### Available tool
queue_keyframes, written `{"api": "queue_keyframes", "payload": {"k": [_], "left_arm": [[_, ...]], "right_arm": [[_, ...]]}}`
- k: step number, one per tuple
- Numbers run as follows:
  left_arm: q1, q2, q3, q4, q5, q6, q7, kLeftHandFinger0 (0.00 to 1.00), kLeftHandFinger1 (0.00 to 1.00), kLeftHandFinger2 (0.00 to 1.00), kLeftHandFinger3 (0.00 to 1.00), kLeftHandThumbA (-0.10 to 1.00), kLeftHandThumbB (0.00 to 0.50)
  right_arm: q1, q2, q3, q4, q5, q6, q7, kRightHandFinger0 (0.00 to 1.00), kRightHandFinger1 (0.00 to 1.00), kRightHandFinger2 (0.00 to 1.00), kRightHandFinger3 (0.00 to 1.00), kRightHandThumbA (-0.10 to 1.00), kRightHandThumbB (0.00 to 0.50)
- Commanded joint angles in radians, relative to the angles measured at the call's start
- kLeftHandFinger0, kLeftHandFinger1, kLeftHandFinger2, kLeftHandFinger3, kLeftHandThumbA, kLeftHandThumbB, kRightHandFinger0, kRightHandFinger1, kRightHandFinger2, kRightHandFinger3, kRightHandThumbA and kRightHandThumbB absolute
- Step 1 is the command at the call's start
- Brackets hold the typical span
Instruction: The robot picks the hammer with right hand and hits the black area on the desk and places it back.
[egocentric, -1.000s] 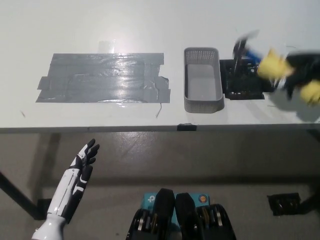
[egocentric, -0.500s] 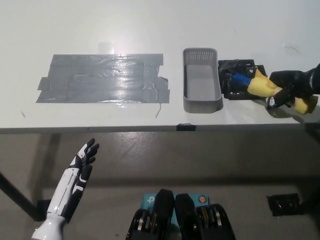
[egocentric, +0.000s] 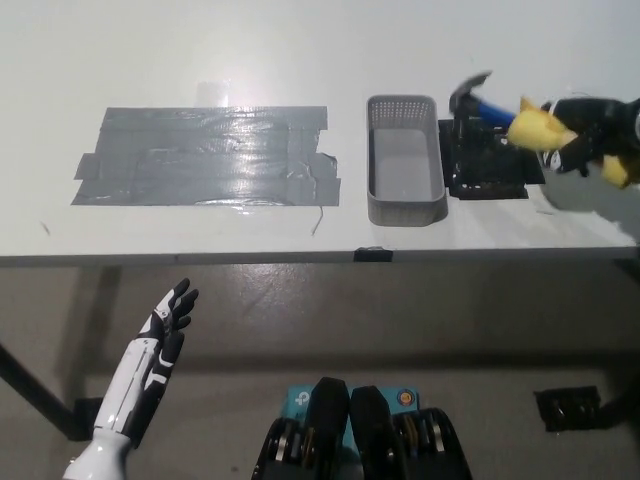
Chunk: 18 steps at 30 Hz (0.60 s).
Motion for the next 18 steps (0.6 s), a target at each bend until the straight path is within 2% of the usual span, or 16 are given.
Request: {"api": "queue_keyframes", "payload": {"k": [1, 3, 5, 6, 8, 12, 16, 18], "left_arm": [[0.008, 0.000, 0.004, -0.035, -0.005, -0.026, 0.000, 1.00, 1.00, 1.00, 1.00, 1.00, 0.069], [0.004, 0.000, 0.005, -0.034, -0.008, -0.025, 0.000, 1.00, 1.00, 1.00, 1.00, 1.00, 0.073], [0.002, -0.003, 0.007, -0.034, -0.012, -0.023, 0.002, 1.00, 1.00, 1.00, 1.00, 1.00, 0.075], [0.002, -0.001, 0.009, -0.033, -0.014, -0.025, 0.001, 1.00, 1.00, 1.00, 1.00, 1.00, 0.074], [0.000, 0.004, 0.010, -0.028, -0.014, -0.034, -0.001, 1.00, 1.00, 1.00, 1.00, 1.00, 0.070], [-0.003, 0.003, 0.007, -0.032, -0.011, -0.027, -0.002, 0.98, 1.00, 1.00, 1.00, 1.00, 0.075], [0.001, 0.005, 0.009, -0.027, -0.009, -0.032, 0.000, 0.98, 1.00, 1.00, 1.00, 1.00, 0.078], [0.001, 0.006, 0.009, -0.031, -0.008, -0.026, -0.002, 0.98, 1.00, 1.00, 1.00, 1.00, 0.079]], "right_arm": [[-0.094, 0.001, -0.053, -0.004, -0.002, 0.042, -0.104, 1.00, 1.00, 1.00, 1.00, 0.47, 0.346], [-0.074, 0.000, -0.066, -0.029, 0.000, 0.055, -0.103, 1.00, 1.00, 1.00, 1.00, 0.55, 0.362], [-0.067, 0.006, -0.079, -0.025, 0.002, 0.074, -0.112, 1.00, 1.00, 1.00, 1.00, 0.56, 0.341], [-0.068, 0.009, -0.077, -0.019, -0.004, 0.070, -0.117, 1.00, 1.00, 1.00, 1.00, 0.57, 0.348], [-0.072, 0.009, -0.067, 0.006, -0.015, 0.052, -0.130, 1.00, 1.00, 1.00, 1.00, 0.59, 0.358], [-0.078, -0.016, -0.025, 0.055, -0.047, 0.011, -0.124, 1.00, 1.00, 1.00, 1.00, 0.71, 0.352], [-0.073, -0.022, -0.029, 0.071, -0.050, -0.006, -0.155, 1.00, 1.00, 1.00, 1.00, 0.76, 0.382], [-0.063, -0.035, -0.030, 0.033, -0.061, -0.029, -0.186, 1.00, 1.00, 1.00, 1.00, 0.78, 0.377]]}}
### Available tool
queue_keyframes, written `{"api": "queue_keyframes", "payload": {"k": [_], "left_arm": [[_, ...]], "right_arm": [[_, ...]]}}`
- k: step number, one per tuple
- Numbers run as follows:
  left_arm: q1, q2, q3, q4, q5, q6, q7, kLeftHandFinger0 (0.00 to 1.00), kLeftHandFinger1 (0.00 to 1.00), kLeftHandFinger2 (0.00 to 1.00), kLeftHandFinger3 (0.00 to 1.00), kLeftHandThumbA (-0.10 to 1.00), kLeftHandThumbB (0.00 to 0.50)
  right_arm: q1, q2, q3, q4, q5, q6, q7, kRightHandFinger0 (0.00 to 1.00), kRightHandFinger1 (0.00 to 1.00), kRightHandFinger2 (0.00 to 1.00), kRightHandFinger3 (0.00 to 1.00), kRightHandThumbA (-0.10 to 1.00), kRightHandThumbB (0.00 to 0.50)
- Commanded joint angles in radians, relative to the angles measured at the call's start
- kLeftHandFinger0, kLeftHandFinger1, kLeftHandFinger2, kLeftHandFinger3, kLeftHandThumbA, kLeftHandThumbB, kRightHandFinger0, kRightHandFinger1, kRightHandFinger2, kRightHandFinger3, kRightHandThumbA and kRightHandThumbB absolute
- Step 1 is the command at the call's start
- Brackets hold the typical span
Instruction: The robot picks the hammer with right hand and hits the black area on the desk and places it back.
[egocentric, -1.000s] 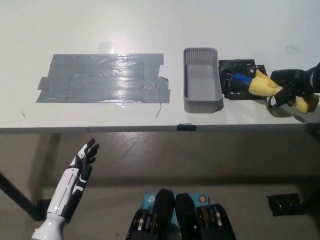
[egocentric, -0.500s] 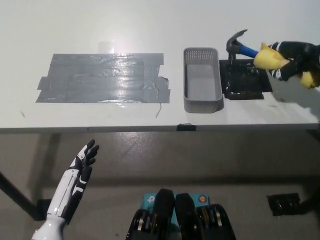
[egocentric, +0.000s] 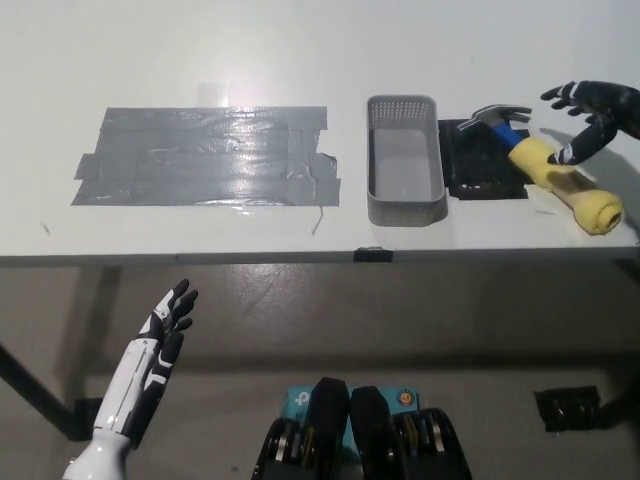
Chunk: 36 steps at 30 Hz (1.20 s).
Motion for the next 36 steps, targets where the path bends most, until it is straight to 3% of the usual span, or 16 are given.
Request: {"api": "queue_keyframes", "payload": {"k": [1, 3, 4, 6, 8, 11, 15, 22, 27, 29, 33, 36], "left_arm": [[0.000, 0.004, 0.008, -0.032, -0.009, -0.023, -0.001, 0.98, 1.00, 1.00, 1.00, 1.00, 0.081], [-0.002, 0.001, 0.010, -0.032, -0.013, -0.025, 0.000, 0.98, 1.00, 1.00, 1.00, 1.00, 0.088], [-0.005, 0.000, 0.009, -0.030, -0.011, -0.027, 0.003, 0.98, 1.00, 1.00, 1.00, 1.00, 0.090], [-0.014, -0.003, 0.009, -0.028, -0.007, -0.024, 0.005, 0.98, 1.00, 1.00, 1.00, 1.00, 0.091], [-0.031, -0.001, 0.010, -0.023, -0.002, -0.023, 0.006, 0.98, 1.00, 1.00, 1.00, 1.00, 0.082], [-0.057, 0.002, 0.014, -0.014, -0.002, -0.021, 0.008, 0.99, 1.00, 1.00, 1.00, 1.00, 0.089], [-0.100, 0.004, 0.018, 0.001, 0.003, -0.013, 0.012, 1.00, 1.00, 1.00, 1.00, 1.00, 0.115], [-0.192, -0.004, 0.018, 0.029, 0.008, -0.003, 0.018, 1.00, 1.00, 1.00, 1.00, 1.00, 0.130], [-0.210, -0.002, 0.019, 0.034, -0.008, 0.013, 0.007, 1.00, 1.00, 1.00, 1.00, 1.00, 0.162], [-0.212, -0.003, 0.018, 0.045, -0.012, 0.002, 0.007, 1.00, 1.00, 1.00, 1.00, 1.00, 0.157], [-0.199, -0.001, 0.019, 0.049, -0.008, -0.005, 0.011, 1.00, 1.00, 1.00, 1.00, 1.00, 0.154], [-0.165, 0.000, 0.020, 0.042, -0.008, -0.013, 0.012, 1.00, 1.00, 1.00, 1.00, 1.00, 0.153]], "right_arm": [[-0.060, -0.047, -0.017, -0.054, -0.028, -0.058, -0.101, 1.00, 1.00, 1.00, 1.00, 0.79, 0.397], [-0.044, -0.058, -0.072, -0.129, 0.012, -0.070, -0.129, 1.00, 1.00, 1.00, 1.00, 0.79, 0.358], [-0.018, -0.067, -0.131, -0.237, 0.045, -0.041, -0.144, 1.00, 1.00, 1.00, 1.00, 0.86, 0.371], [0.017, -0.069, -0.207, -0.353, 0.080, -0.056, -0.173, 1.00, 1.00, 1.00, 1.00, 0.90, 0.372], [0.063, -0.072, -0.273, -0.533, 0.096, -0.058, -0.190, 1.00, 1.00, 1.00, 1.00, 1.00, 0.416], [0.134, -0.061, -0.364, -0.812, 0.167, -0.046, -0.156, 1.00, 1.00, 1.00, 1.00, 1.00, 0.384], [0.183, -0.047, -0.455, -1.120, 0.224, 0.032, -0.144, 1.00, 1.00, 1.00, 1.00, 1.00, 0.424], [0.313, -0.036, -0.575, -1.422, 0.356, 0.064, -0.147, 1.00, 1.00, 1.00, 1.00, 1.00, 0.396], [0.570, 0.080, -0.593, -1.618, 0.434, 0.020, -0.212, 1.00, 1.00, 1.00, 1.00, 1.00, 0.372], [0.711, 0.161, -0.552, -1.642, 0.413, -0.042, -0.245, 1.00, 1.00, 1.00, 1.00, 1.00, 0.344], [0.869, 0.277, -0.488, -1.560, 0.371, -0.151, -0.274, 1.00, 1.00, 1.00, 1.00, 1.00, 0.331], [0.978, 0.352, -0.457, -1.414, 0.336, -0.265, -0.291, 1.00, 1.00, 1.00, 1.00, 1.00, 0.289]]}}
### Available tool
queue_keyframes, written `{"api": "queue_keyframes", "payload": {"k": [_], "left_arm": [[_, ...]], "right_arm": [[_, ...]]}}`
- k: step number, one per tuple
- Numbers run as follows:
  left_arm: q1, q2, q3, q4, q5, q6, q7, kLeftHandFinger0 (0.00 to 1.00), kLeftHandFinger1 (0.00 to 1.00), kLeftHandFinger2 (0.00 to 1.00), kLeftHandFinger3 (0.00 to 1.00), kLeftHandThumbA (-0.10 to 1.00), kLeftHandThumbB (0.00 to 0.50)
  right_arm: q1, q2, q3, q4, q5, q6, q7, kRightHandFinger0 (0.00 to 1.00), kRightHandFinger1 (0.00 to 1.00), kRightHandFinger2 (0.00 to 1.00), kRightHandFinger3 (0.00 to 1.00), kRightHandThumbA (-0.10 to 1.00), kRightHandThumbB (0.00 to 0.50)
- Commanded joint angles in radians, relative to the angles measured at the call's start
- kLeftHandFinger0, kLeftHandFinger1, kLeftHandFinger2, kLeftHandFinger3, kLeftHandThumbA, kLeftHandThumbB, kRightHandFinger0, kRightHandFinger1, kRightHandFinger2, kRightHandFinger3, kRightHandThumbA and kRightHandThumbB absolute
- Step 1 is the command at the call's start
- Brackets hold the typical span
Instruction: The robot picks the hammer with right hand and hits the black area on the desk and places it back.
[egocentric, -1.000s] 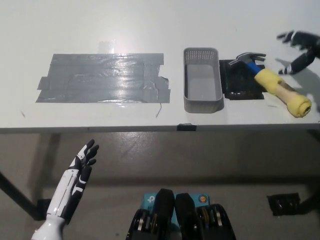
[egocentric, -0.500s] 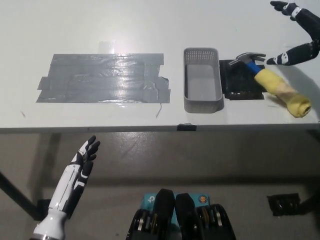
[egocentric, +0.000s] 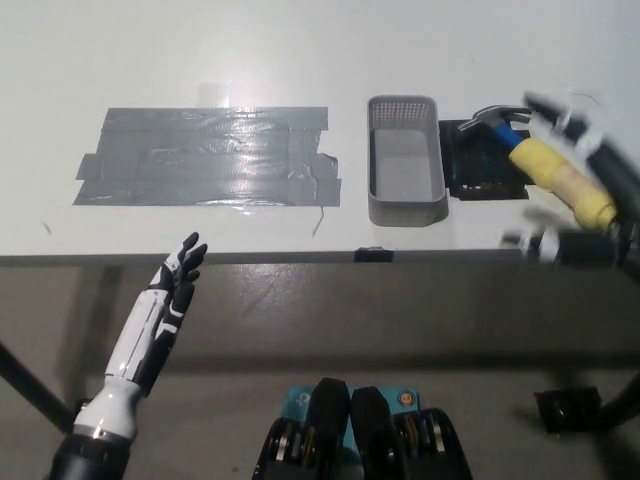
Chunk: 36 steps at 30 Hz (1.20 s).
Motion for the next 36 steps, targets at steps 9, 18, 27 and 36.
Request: {"api": "queue_keyframes", "payload": {"k": [9, 18, 27, 36], "left_arm": [[0.080, 0.001, 0.010, -0.040, -0.015, -0.037, 0.003, 1.00, 1.00, 1.00, 1.00, 1.00, 0.133], [0.138, -0.004, 0.005, -0.046, -0.010, -0.049, 0.005, 1.00, 1.00, 1.00, 1.00, 1.00, 0.135], [0.153, -0.005, 0.011, -0.054, -0.025, -0.042, 0.002, 1.00, 1.00, 1.00, 1.00, 1.00, 0.151], [0.154, -0.001, 0.021, -0.061, -0.028, -0.033, 0.005, 1.00, 1.00, 1.00, 1.00, 1.00, 0.157]], "right_arm": [[0.305, 0.244, -0.064, 0.227, 0.199, -0.385, -0.170, 1.00, 1.00, 1.00, 1.00, 0.94, 0.190], [0.341, 0.238, -0.059, 0.279, 0.210, -0.427, -0.176, 1.00, 1.00, 1.00, 1.00, 0.95, 0.195], [0.358, 0.226, -0.039, 0.267, 0.217, -0.420, -0.191, 1.00, 1.00, 1.00, 1.00, 0.98, 0.235], [0.348, 0.222, -0.019, 0.272, 0.202, -0.436, -0.211, 1.00, 1.00, 1.00, 1.00, 0.97, 0.228]]}}
